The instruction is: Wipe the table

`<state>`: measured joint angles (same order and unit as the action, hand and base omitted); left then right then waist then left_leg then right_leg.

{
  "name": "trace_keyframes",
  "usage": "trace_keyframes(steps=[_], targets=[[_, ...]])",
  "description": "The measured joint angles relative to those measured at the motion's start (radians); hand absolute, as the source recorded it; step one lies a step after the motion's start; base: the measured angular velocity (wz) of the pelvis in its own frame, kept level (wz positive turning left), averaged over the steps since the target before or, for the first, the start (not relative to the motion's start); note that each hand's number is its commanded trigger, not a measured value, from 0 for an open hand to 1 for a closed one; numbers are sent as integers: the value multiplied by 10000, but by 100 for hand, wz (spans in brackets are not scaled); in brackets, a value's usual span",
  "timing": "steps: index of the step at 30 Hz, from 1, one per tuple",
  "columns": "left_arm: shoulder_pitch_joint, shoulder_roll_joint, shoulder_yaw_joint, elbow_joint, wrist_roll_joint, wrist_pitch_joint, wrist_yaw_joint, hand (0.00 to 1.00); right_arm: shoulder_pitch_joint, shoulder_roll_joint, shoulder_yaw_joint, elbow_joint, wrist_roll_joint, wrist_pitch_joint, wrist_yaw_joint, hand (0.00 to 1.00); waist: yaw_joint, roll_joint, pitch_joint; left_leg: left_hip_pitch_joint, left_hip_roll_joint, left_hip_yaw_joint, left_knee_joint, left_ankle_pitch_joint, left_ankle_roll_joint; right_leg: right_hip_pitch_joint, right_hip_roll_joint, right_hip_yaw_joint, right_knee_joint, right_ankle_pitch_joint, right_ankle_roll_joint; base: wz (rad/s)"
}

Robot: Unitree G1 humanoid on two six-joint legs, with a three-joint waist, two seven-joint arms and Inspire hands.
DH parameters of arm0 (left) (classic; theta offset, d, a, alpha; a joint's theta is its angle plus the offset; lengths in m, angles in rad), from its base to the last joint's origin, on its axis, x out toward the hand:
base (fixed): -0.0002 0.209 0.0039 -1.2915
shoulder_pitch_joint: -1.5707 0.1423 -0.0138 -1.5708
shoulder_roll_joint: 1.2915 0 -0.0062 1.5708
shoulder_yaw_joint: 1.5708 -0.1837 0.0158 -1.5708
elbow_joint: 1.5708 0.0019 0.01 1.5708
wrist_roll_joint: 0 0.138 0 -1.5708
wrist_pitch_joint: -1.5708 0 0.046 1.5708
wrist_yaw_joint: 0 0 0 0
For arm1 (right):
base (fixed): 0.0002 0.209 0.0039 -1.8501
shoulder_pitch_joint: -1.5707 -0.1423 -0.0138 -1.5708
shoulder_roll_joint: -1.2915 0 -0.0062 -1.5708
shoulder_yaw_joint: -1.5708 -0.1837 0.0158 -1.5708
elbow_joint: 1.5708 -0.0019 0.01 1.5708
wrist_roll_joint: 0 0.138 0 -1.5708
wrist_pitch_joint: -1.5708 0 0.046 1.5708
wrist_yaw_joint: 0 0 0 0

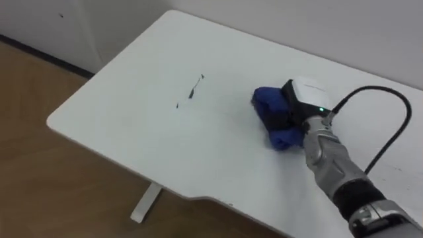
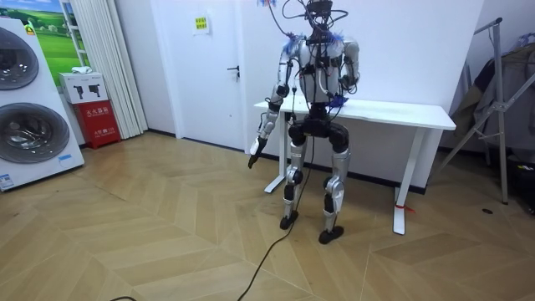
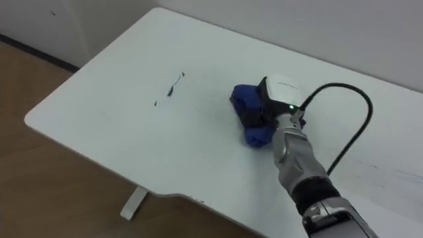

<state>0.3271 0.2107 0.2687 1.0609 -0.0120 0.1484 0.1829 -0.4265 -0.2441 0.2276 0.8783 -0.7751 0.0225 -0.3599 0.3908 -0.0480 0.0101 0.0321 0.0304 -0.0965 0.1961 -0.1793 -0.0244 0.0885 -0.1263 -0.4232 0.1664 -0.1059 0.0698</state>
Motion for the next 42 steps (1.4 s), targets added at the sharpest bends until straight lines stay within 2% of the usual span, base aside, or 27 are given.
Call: trace_keyframes(steps=[2,5,10,12,15,17,19,20,22,23,24,25,26,27,28,29,31,32,33,34,35,36,38,39,40,41,42], targets=[[-69,7,32,-17,-172,-93,-34,0,730,-235,-671,85,94,-359,-459,100,-456,57,3,225,-86,-76,-88,-10,16,299,-51,-5,-146,-53,83,15],[-114,15,41,-118,-154,-326,-37,0,1652,-558,-1480,20,287,-719,-1007,100,-903,100,-26,305,-126,-22,-173,-43,57,493,-91,2,-142,-103,158,-5],[-458,-55,-70,-393,-158,-473,17,0,2042,-609,-1882,14,499,-675,-1242,100,-1360,103,-75,407,-129,143,-126,-55,69,536,-109,55,-137,-103,158,-12],[-543,-66,-376,-547,-159,-460,52,0,1861,-538,-1585,-55,660,-349,-1226,100,-1328,135,-93,414,-109,264,-79,-62,63,482,-110,85,-97,-97,148,-21],[-915,-208,-874,-586,-143,-443,112,0,1335,-114,-1065,-243,481,602,-931,100,-791,264,-109,502,13,725,-56,-72,51,103,-154,148,364,-82,100,-52],[-1050,-239,-1226,-365,-153,-402,95,0,671,405,-9,-657,160,1121,-432,100,-145,290,-83,492,162,1201,-62,-86,26,-482,-183,113,849,-16,-14,-86],[-1186,-287,-1301,-77,-156,-375,91,0,211,912,706,-915,-171,1132,-81,100,128,239,-52,439,141,1318,-28,-97,36,-887,-334,58,1361,-68,-119,-48],[-1273,-305,-1359,37,-156,-315,89,0,-151,1358,1094,-929,-287,1067,66,100,287,190,32,296,90,1385,143,-154,73,-1129,-478,-17,1672,-125,-208,-20],[-1458,-310,-1409,218,-168,-224,73,0,-549,1687,1352,-853,-523,770,165,100,503,114,150,-60,71,1380,537,-238,155,-1314,-617,-229,1769,-91,-263,13],[-1399,-296,-1487,202,-156,-223,29,0,-688,1691,1417,-655,-580,466,187,100,691,129,172,-301,114,1343,797,-303,239,-1392,-714,-472,1780,-14,-324,25],[-1333,-284,-1532,196,-163,-242,24,0,-693,1674,1411,-642,-574,428,191,100,780,114,166,-441,102,1362,874,-325,277,-1453,-768,-517,1802,14,-296,21],[-1225,-266,-1549,224,-239,-262,27,0,-690,1612,1400,-633,-439,432,150,100,805,124,152,-668,201,1444,1051,-366,355,-1524,-893,-480,1889,112,-150,27],[-1095,-159,-1531,246,-313,-258,34,0,-555,1392,1328,-614,-371,420,-25,100,796,167,172,-818,392,1841,1181,-371,368,-1609,-1259,-696,2898,-144,-29,37],[-1071,-72,-1514,247,-325,-275,34,0,-413,1209,1224,-599,-313,382,-149,100,806,142,157,-848,447,1948,1211,-357,372,-1598,-1532,-773,3577,-302,-12,48],[-982,97,-1405,249,-357,-390,36,0,-245,976,905,-410,-61,290,-391,100,864,70,114,-891,509,2092,1275,-347,373,-1582,-2094,-715,4618,-592,59,37],[-940,179,-1191,310,-345,-470,55,0,-147,825,568,3,259,185,-733,100,849,52,102,-950,688,2505,1383,-358,361,-1439,-2665,-663,5123,-637,77,26],[-1043,321,-792,394,-353,-508,67,0,111,393,172,231,904,-129,-1267,100,778,52,95,-1265,964,2575,1708,-427,247,-1279,-3147,-329,4787,-596,134,5],[-1055,529,-561,391,-227,-635,82,0,459,189,-187,224,1025,-306,-1592,100,636,-49,37,-1441,1194,2545,1919,-488,115,-1177,-3274,21,4124,-495,223,0],[-1063,627,-409,384,-142,-659,105,0,655,90,-315,234,1033,-391,-1740,100,476,3,73,-1490,1319,2484,2019,-520,31,-1028,-3256,135,3667,-405,296,8],[-1075,937,-349,387,-121,-717,162,0,1178,-58,-718,141,1034,-553,-1944,100,82,-62,24,-1634,1540,2248,2232,-572,-157,-676,-3257,109,2764,-128,363,23],[-1075,1212,-360,388,-156,-821,239,0,1684,-129,-1114,-4,978,-569,-1985,100,-340,-230,-89,-1788,1723,2041,2379,-590,-388,-491,-3240,126,2008,193,399,26],[-1110,1348,-347,385,-163,-862,279,0,1865,-168,-1306,-19,985,-571,-1995,100,-496,-290,-130,-1819,1849,1974,2462,-597,-509,-378,-3185,139,1697,336,434,15],[-1249,1633,-352,255,-172,-1081,340,0,2267,-463,-1769,61,1029,-548,-1872,100,-921,-341,-169,-1791,2559,1745,2710,-610,-1197,-156,-2567,270,850,770,544,-8],[-1272,1629,-358,205,-181,-1149,362,0,2265,-538,-1787,56,1030,-526,-1751,100,-986,-343,-173,-1744,2757,1754,2711,-574,-1401,-227,-2343,395,882,771,546,-29],[-1344,1585,-376,185,-169,-1287,399,0,2266,-690,-1784,-33,1019,-494,-1540,100,-1180,-371,-177,-1646,3093,1783,2666,-468,-1804,-364,-1951,320,1125,580,707,-47],[-1374,1247,-387,80,-214,-1360,439,0,2290,-908,-1785,-318,897,-363,-1361,100,-1204,-74,-236,-1502,3591,1773,2548,-361,-2070,-626,-1643,98,1852,-209,1124,-49],[-1331,1023,-424,-101,-355,-1361,436,0,2285,-979,-1743,-498,769,-253,-1284,100,-1202,-13,-224,-1394,3778,1785,2384,-258,-1913,-915,-1519,43,2318,-567,766,-52]])
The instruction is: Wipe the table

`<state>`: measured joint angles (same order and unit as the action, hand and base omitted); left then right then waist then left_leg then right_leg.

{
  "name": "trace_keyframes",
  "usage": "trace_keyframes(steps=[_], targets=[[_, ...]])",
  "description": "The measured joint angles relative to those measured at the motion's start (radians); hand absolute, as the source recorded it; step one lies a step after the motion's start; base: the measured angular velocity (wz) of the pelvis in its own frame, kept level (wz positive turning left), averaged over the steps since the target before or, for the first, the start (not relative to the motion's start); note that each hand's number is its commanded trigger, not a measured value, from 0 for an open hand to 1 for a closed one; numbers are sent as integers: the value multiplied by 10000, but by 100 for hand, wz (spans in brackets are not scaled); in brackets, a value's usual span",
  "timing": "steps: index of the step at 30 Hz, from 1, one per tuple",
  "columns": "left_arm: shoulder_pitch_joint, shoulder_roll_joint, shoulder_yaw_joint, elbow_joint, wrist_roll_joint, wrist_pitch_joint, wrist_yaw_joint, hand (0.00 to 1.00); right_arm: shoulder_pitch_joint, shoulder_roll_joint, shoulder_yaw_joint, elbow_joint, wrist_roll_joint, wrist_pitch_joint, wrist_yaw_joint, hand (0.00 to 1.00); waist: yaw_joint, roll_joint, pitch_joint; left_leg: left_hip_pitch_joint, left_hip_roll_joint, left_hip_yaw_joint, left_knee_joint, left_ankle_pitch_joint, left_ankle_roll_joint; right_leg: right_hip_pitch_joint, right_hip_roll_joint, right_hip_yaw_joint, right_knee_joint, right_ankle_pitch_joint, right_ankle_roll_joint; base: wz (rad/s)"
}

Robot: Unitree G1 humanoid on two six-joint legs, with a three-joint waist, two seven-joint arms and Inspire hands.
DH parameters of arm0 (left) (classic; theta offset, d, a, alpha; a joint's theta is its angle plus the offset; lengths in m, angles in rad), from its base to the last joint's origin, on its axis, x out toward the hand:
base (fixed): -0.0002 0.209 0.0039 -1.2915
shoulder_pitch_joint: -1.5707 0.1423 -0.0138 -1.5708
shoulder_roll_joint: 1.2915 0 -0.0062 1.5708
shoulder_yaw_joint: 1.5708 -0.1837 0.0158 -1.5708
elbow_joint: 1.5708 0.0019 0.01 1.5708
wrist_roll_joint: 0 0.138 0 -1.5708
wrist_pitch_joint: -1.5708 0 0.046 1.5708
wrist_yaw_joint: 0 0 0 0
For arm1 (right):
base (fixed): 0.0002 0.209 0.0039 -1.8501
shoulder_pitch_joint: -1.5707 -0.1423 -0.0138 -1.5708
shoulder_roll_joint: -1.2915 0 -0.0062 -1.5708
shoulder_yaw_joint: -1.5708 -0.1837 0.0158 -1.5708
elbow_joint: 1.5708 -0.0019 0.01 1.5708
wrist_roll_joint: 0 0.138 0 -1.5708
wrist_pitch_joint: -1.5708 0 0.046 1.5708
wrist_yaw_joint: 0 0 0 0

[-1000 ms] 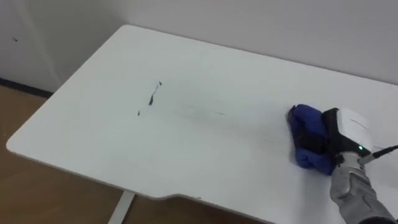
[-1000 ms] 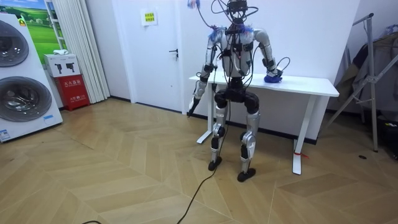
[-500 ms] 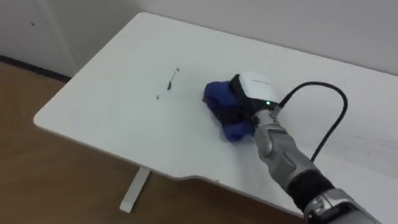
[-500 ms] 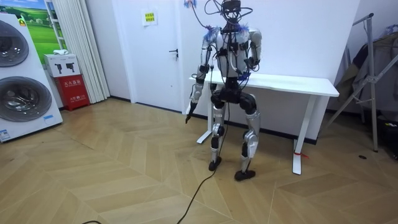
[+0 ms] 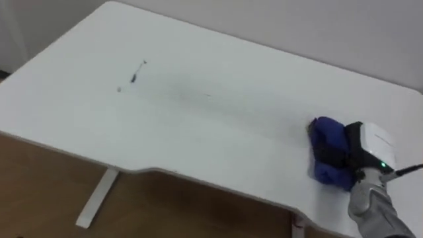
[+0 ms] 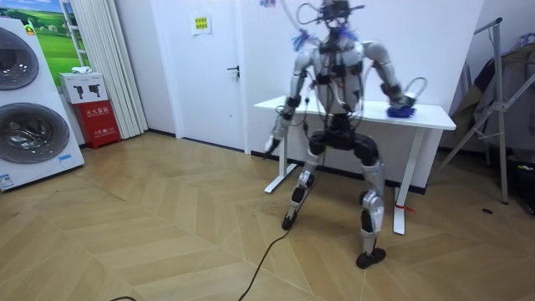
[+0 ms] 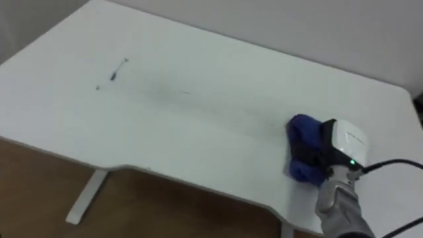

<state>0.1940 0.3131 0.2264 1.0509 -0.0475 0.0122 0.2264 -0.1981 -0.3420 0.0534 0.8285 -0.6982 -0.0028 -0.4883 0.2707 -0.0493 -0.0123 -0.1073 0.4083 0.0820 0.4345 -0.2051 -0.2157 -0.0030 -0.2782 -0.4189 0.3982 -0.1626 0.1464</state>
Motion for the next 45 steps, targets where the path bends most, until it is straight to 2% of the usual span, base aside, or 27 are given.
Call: trace_keyframes(steps=[1,2,3,4,5,6,7,8,9,10,11,12,15,18,19,20,22,23,25,28,30,32,36,37,38,41,45], targets=[[27,-413,-12,-174,-270,-48,-6,0,-4,-21,35,-300,-202,280,195,100,-5,66,8,168,53,12,-429,360,472,-407,76,52,641,-539,-145,-29],[-50,-814,-13,-110,-264,-52,-18,0,-69,-40,73,-585,-494,624,408,100,51,74,-5,179,-92,55,-548,585,395,-636,229,52,872,-763,-370,-24],[-36,-935,-12,-36,-264,-41,-23,0,-200,16,168,-653,-635,760,536,100,110,-57,3,182,-188,129,-517,589,384,-710,291,88,882,-839,-364,-25],[73,-1069,-15,68,-257,-15,-35,0,-641,181,491,-749,-986,995,813,100,171,-106,26,116,-541,253,-291,583,394,-814,465,177,875,-935,-519,-28],[225,-1083,-73,77,-242,32,-57,0,-1047,280,1032,-1089,-1245,1101,1156,100,228,-116,109,-89,-857,245,66,491,539,-804,604,222,845,-926,-794,-23],[282,-1082,-105,86,-242,53,-79,0,-1244,299,1290,-1340,-1416,1134,1296,100,278,-125,178,-208,-958,259,240,434,630,-795,727,244,798,-899,-909,0],[371,-1074,-138,88,-242,132,-183,0,-1572,396,1635,-1864,-1635,1136,1509,100,356,-80,242,-492,-1225,123,516,295,814,-782,941,241,651,-891,-1021,17],[407,-1075,-184,66,-216,255,-286,0,-1916,474,1973,-2271,-1676,1118,1617,100,437,-42,283,-616,-1641,-92,471,158,918,-784,1035,210,496,-874,-1098,19],[431,-1078,-219,65,-205,355,-365,0,-2103,481,2103,-2378,-1715,1090,1641,100,505,-18,311,-607,-1836,-144,407,101,969,-778,1074,210,412,-856,-1127,14],[462,-1076,-268,54,-218,555,-483,0,-2352,467,2279,-2468,-1690,1001,1626,100,779,91,356,-500,-2064,-155,137,84,1006,-737,1140,183,217,-812,-1129,23],[528,-1060,-252,-8,-219,701,-558,0,-2478,439,2404,-2452,-1680,916,1626,100,890,178,341,-338,-2183,-159,-287,116,909,-641,1224,234,36,-802,-1099,33],[537,-1054,-227,-9,-220,733,-593,0,-2483,440,2401,-2427,-1693,896,1626,100,953,162,334,-265,-2280,-196,-491,195,850,-609,1221,323,-46,-784,-1068,36],[868,-1061,-57,-40,-187,825,-612,0,-2257,382,2336,-2033,-1874,863,1615,100,1103,187,315,52,-2672,-166,-1189,360,1000,-428,1053,574,-462,-645,-832,14],[1022,-1044,140,-107,-196,913,-608,0,-1189,207,1487,-1884,-1564,444,1201,100,666,112,281,205,-3070,-346,-1620,474,1190,-144,823,554,-784,-509,-584,31],[1026,-1040,298,-112,-184,912,-609,0,-850,191,1150,-1870,-1537,173,853,100,393,34,238,225,-3208,-381,-1693,505,1238,-67,724,551,-908,-483,-520,21],[1096,-1026,468,-198,-164,912,-607,0,-543,182,835,-1715,-1500,-98,580,100,90,-11,243,309,-3285,-411,-1703,504,1245,126,668,498,-1025,-428,-425,23],[1070,-932,550,-471,-3,813,-603,0,-99,180,189,-1508,-1233,-334,392,100,-294,-107,175,518,-3382,-532,-1786,473,1299,612,663,248,-1408,-304,-265,28],[1060,-895,590,-552,43,526,-603,0,81,181,-145,-1249,-1120,-425,332,100,-351,-145,139,680,-3419,-531,-1864,460,1320,818,660,143,-1574,-261,-255,15],[1056,-902,627,-610,51,281,-614,0,137,113,-418,-836,-1016,-427,299,100,-466,-216,95,934,-3429,-527,-1997,445,1345,1046,660,4,-1673,-206,-228,-7],[1022,-936,624,-693,-9,229,-625,0,108,-253,-421,-584,-853,-338,299,100,-461,-250,101,1005,-3428,-511,-2069,427,1371,1046,660,-14,-1718,-206,-228,-11],[997,-977,621,-678,74,252,-624,0,-44,-294,-303,-586,-764,-134,338,100,-241,-228,106,985,-3418,-513,-2146,429,1373,911,686,90,-1735,-207,-228,-18],[917,-1016,596,-535,127,287,-624,0,-523,-293,130,-565,-868,407,526,100,-25,-234,152,918,-3382,-521,-2159,437,1385,769,701,118,-1631,-168,-288,-14],[819,-1056,447,-328,163,389,-643,0,-1391,-260,794,-596,-1009,810,804,100,529,-328,187,530,-3298,-503,-2097,465,1369,337,780,213,-1573,-83,-405,-8],[814,-1056,440,-333,163,543,-643,0,-1694,-225,1017,-682,-1004,924,869,100,687,-372,212,381,-3277,-522,-2030,470,1368,212,809,209,-1590,-47,-423,6],[817,-1057,438,-339,164,697,-643,0,-1955,-222,1230,-707,-1018,932,893,100,725,-399,262,282,-3278,-578,-1941,471,1369,191,823,180,-1628,-22,-413,8],[925,-1051,455,-453,186,949,-644,0,-2072,-189,1237,-800,-1325,905,996,100,1090,-384,276,230,-3310,-628,-1950,481,1393,225,823,79,-1746,28,-378,10],[1170,-1049,467,-538,177,993,-642,0,-1852,-194,1218,-548,-1212,862,852,100,1050,-299,309,374,-3324,-698,-2015,484,1398,438,826,-22,-1818,28,-376,13]])
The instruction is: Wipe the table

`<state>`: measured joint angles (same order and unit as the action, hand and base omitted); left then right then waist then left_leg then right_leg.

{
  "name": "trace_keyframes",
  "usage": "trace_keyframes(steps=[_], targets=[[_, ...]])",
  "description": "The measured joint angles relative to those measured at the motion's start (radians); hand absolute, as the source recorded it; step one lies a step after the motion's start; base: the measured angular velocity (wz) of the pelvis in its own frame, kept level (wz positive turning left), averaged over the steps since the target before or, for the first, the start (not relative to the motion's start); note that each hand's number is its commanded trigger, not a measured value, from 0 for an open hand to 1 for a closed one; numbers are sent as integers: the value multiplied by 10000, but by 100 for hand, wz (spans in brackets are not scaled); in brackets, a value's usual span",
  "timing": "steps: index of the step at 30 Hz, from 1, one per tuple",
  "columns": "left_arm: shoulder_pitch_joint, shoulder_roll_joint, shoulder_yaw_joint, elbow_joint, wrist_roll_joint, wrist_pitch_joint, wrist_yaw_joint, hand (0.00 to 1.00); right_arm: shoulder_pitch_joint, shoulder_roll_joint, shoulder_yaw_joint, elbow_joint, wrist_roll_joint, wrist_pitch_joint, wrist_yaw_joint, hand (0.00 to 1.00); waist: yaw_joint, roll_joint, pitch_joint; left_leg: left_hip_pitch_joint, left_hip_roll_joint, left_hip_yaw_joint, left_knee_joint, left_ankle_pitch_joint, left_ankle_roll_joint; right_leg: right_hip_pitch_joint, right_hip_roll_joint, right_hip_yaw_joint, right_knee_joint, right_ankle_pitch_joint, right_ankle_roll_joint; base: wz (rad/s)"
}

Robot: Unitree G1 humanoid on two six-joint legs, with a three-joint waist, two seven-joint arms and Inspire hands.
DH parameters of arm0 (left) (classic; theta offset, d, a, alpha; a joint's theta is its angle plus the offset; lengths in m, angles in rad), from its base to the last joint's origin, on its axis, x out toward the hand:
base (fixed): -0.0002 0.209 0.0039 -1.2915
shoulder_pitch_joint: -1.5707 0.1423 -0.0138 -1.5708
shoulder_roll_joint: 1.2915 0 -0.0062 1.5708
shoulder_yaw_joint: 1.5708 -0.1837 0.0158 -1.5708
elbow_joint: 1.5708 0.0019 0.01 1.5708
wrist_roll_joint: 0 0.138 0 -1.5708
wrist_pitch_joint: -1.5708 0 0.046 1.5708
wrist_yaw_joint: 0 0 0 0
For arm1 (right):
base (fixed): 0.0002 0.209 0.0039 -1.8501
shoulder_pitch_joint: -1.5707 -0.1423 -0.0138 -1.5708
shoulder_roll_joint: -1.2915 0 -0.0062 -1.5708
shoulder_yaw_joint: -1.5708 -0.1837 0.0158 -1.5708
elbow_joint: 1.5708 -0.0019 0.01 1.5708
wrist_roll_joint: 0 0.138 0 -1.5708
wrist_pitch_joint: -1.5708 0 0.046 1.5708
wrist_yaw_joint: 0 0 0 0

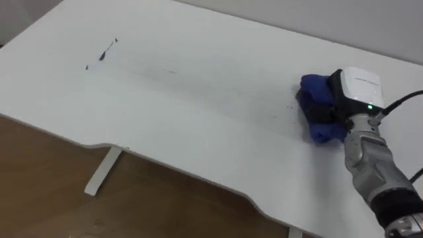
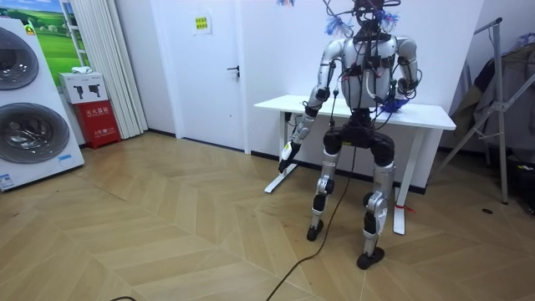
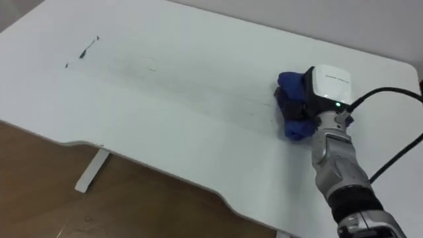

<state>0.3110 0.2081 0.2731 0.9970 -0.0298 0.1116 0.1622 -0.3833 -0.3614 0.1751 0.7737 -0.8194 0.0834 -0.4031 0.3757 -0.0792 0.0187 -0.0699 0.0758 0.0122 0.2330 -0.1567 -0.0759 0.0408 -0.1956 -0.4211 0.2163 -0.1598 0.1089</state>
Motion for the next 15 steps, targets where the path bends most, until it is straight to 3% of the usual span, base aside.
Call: trace_keyframes(steps=[3,4,6,7,8,9,15], targets=[[-26,47,-15,-21,1,-1,0,0,329,-1,-54,239,619,-314,-377,100,-465,153,17,260,-23,-16,-47,-2,1,488,-2,-285,-148,-11,21,25],[-110,61,-14,-54,2,-20,0,0,541,-2,-174,186,665,-401,-461,100,-521,119,-79,312,-20,-16,-114,-2,1,506,0,-289,-145,-22,40,4],[-142,50,-29,-174,2,-90,-22,0,734,0,-376,78,662,-516,-435,100,-728,198,-113,400,-25,-14,-122,-2,1,579,-1,-289,-142,-23,41,-2],[-140,65,-27,-276,2,-110,-23,0,924,1,-434,61,697,-523,-467,63,-774,245,-112,534,-25,22,-167,-2,0,670,-2,-282,-142,-24,41,-9],[-139,65,-29,-337,2,-162,-23,0,1089,0,-464,-23,717,-521,-483,42,-817,264,-148,659,-22,63,-225,-2,0,737,-4,-239,-140,-29,50,-11],[-143,63,-34,-344,2,-203,-23,0,1122,0,-464,-48,716,-521,-435,1,-844,262,-167,685,-21,87,-243,-2,0,742,-8,-228,-136,-38,65,-10],[-258,-88,-74,-345,-65,-315,-12,0,1125,54,-427,-40,507,-374,47,0,-960,293,-124,1046,-15,269,-372,-4,-3,877,-7,72,-142,-52,86,-16]])
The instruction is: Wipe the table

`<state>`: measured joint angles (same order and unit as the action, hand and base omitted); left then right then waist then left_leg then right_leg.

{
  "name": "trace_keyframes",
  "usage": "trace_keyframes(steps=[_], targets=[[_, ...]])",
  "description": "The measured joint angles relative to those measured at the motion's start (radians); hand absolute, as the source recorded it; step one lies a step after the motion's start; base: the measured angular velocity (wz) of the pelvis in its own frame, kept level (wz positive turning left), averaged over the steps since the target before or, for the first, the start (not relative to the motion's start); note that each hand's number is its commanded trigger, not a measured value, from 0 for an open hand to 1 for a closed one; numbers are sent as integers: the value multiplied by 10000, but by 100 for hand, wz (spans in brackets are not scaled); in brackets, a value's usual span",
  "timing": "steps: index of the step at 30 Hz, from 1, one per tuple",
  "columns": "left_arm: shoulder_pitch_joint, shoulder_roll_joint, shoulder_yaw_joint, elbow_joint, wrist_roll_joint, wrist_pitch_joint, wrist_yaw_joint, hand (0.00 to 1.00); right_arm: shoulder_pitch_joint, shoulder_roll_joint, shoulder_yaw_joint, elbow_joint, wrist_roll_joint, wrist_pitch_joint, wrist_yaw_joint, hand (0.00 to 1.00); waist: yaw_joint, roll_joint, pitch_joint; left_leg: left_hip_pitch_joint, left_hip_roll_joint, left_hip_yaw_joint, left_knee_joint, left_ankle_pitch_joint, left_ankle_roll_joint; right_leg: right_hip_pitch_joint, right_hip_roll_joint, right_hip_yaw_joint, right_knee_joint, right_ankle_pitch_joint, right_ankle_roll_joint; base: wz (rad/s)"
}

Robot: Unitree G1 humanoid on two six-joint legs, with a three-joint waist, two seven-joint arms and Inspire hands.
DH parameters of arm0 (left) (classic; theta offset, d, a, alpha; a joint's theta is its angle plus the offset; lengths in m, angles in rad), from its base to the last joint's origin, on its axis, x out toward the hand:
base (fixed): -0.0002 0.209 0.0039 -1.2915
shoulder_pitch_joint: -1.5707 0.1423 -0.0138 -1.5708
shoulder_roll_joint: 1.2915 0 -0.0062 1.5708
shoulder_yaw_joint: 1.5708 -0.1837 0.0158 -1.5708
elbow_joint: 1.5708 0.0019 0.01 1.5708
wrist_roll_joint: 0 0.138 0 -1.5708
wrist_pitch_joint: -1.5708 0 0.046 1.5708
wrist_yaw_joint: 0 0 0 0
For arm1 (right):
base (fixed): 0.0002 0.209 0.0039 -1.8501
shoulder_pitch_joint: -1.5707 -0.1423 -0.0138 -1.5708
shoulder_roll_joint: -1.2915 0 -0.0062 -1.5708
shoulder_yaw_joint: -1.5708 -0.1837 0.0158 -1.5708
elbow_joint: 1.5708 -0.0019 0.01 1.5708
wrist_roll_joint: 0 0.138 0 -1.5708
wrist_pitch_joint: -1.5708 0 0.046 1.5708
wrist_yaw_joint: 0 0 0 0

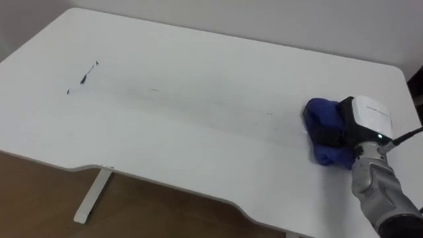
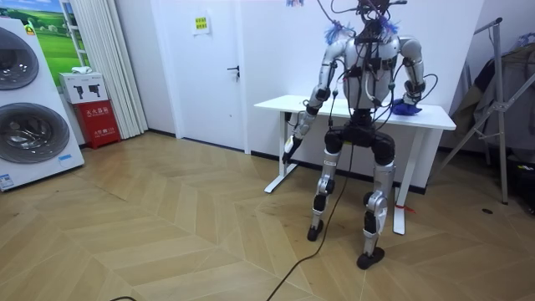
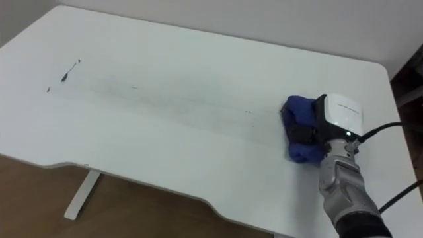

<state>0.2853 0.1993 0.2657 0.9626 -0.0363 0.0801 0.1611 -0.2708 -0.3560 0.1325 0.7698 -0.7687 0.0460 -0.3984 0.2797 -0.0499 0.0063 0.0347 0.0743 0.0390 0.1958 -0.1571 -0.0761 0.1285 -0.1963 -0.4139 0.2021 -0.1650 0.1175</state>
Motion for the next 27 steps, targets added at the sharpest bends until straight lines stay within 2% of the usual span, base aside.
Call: trace_keyframes(steps=[4,10,15,17,19,22,27], targets=[[56,-70,-309,113,-10,12,20,0,7,57,0,-12,-3,58,179,0,-10,47,23,105,24,124,1,0,-1,3,2,80,12,3,-5,-13],[190,-139,-346,112,18,42,12,0,19,89,7,-210,122,125,312,0,-17,79,17,130,24,199,-7,0,-1,-50,11,247,17,10,-16,-5],[193,-246,-380,80,-164,89,-3,0,651,213,10,-1289,125,190,331,0,-99,94,-5,230,27,370,-117,0,1,-101,16,452,15,11,-17,-9],[105,-255,-465,80,-379,84,11,0,864,471,14,-1599,267,159,413,0,-322,126,5,242,29,396,-151,2,3,-75,16,478,14,11,-17,-5],[-73,-256,-527,79,-398,62,37,0,941,564,17,-1614,368,143,513,0,-464,129,5,243,29,407,-159,2,3,-112,16,499,14,11,-17,0],[-407,-270,-526,79,-505,-3,63,0,969,828,8,-1631,315,146,622,0,-654,102,-48,166,29,448,-210,5,6,-233,16,559,36,11,-17,-5],[-640,-329,-538,39,-815,-185,60,0,969,874,-71,-2202,637,190,731,0,-923,33,-92,148,25,517,-258,7,9,-326,11,640,50,11,-16,-6]])
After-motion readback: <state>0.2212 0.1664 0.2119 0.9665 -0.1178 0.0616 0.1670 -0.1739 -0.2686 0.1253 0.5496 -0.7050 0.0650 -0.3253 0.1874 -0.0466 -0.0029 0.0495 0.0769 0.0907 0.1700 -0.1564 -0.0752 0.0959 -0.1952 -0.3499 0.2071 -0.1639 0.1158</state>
